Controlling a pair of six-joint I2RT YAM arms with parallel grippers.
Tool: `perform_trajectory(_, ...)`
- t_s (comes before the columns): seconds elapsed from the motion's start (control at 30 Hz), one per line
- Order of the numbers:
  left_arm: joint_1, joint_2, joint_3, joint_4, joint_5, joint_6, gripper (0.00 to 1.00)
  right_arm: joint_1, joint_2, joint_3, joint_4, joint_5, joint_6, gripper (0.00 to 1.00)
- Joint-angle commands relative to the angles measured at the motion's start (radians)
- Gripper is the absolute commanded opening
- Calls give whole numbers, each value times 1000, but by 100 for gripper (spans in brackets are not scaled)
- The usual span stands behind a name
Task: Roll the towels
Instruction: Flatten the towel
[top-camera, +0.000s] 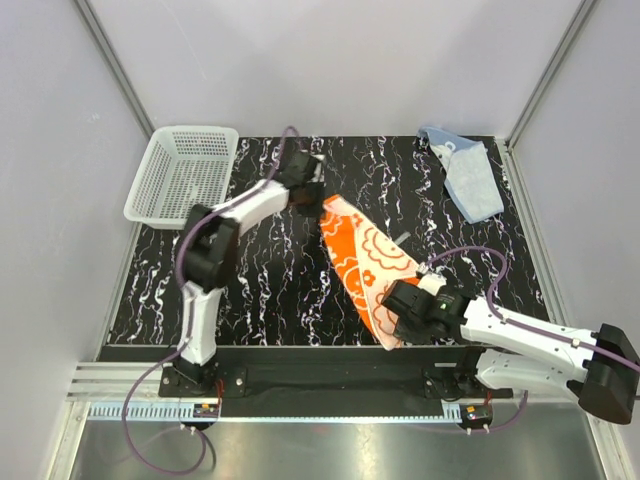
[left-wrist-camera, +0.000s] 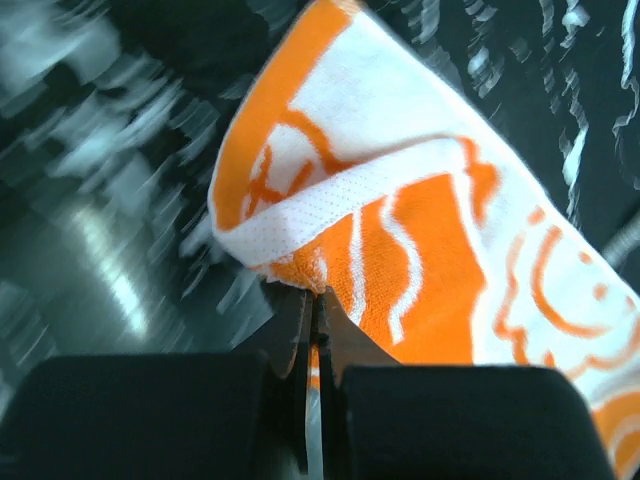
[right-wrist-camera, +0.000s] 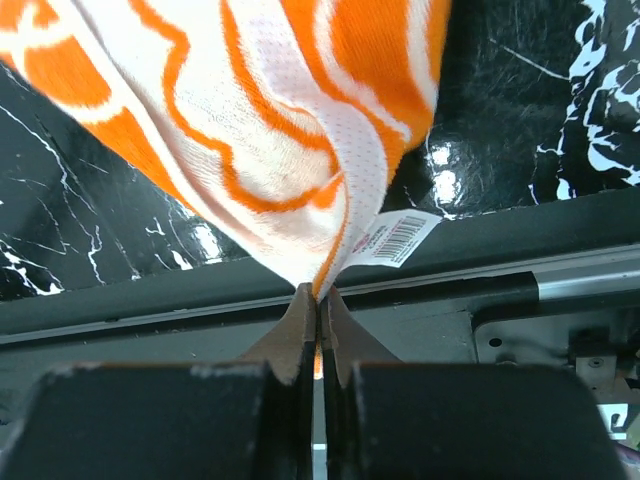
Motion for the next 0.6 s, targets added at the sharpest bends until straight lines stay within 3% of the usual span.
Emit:
perform_trajectory(0.0,67,-319,-232,82,-29,-64,0,2,23,66,-58,90,1,0)
perform_trajectory(0.07,102,-435,-337,54,-61,-87,3,2,42,68,-46,93,-2,0)
perform_trajectory(0.1,110,-461,-439,21,-77,-96,11,0,48,63,-39,86,-5,0)
perform_trajectory(0.13,121,-504,-483,8,-80,-101,32,0,56,60,-14,80,-8,0)
perform_trajectory(0.23,121,-586,-639,-16,-124,-111,64,0,89,39,50,49,-17,0)
perform_trajectory(0.37,109,-686,-683,-49,-233,-124,72,2,149,14,110,17,-20,0)
perform_trajectory(0.57,67,-644,-473,-171,-394,-73,72,0,171,4,130,21,-37,0)
